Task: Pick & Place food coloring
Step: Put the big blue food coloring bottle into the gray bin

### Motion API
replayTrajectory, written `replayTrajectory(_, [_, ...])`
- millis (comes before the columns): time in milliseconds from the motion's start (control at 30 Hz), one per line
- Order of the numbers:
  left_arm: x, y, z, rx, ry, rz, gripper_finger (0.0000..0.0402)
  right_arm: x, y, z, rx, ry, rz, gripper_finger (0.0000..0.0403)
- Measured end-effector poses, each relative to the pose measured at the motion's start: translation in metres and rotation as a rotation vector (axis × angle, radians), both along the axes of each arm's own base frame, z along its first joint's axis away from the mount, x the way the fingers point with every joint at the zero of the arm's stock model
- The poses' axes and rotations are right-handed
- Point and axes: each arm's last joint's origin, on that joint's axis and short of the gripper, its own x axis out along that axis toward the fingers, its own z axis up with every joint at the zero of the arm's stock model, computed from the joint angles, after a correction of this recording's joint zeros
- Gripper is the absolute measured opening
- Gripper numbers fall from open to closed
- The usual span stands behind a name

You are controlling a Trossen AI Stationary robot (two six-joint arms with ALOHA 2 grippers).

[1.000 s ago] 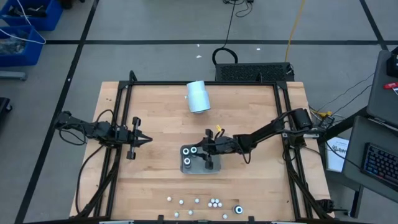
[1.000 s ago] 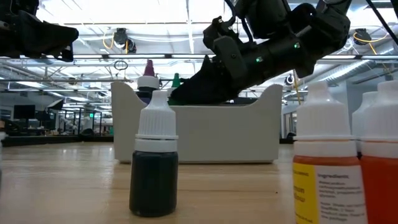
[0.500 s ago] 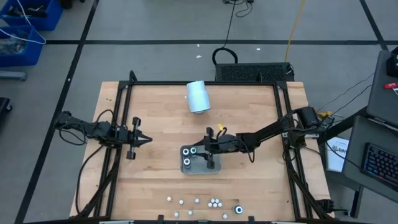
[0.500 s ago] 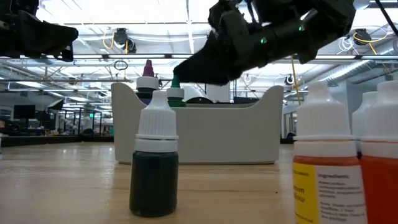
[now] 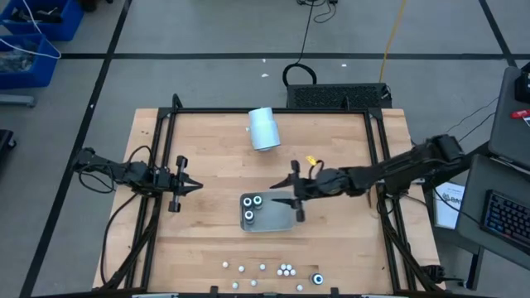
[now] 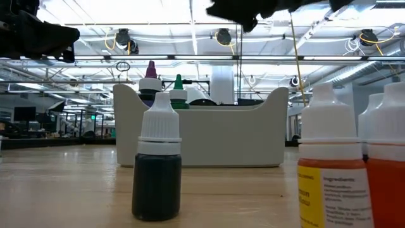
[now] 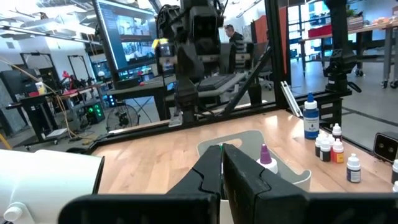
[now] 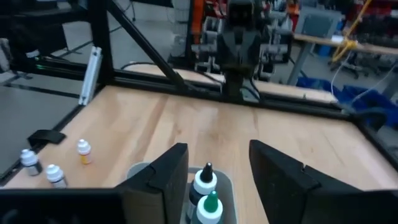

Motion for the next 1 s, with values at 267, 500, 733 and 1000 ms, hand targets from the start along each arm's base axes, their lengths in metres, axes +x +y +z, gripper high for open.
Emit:
replayTrajectory(267, [0.0,0.0,0.0,0.0,-0.001,0.0,0.0024,-0.047,-0.008,0.017,0.022,-0.091,0.026,0.0081])
replayTrajectory(500, [0.0,0.0,0.0,0.004,0.0,0.005,0.0024,-0.09,-0.019,0.013,0.09,-0.144,0.026,0.0009])
replayTrajectory(733, [0.0,0.001,0.0,0.003,0.002,0.036,0.0024,-0.13,-0.028,-0.006,0.172,-0.232,0.024,0.0002])
replayTrajectory(1000, [0.0,0.002,0.0,0.0,0.003,0.061,0.0024,-0.165,-0.037,-0.043,0.176,-0.313,0.027,0.0001])
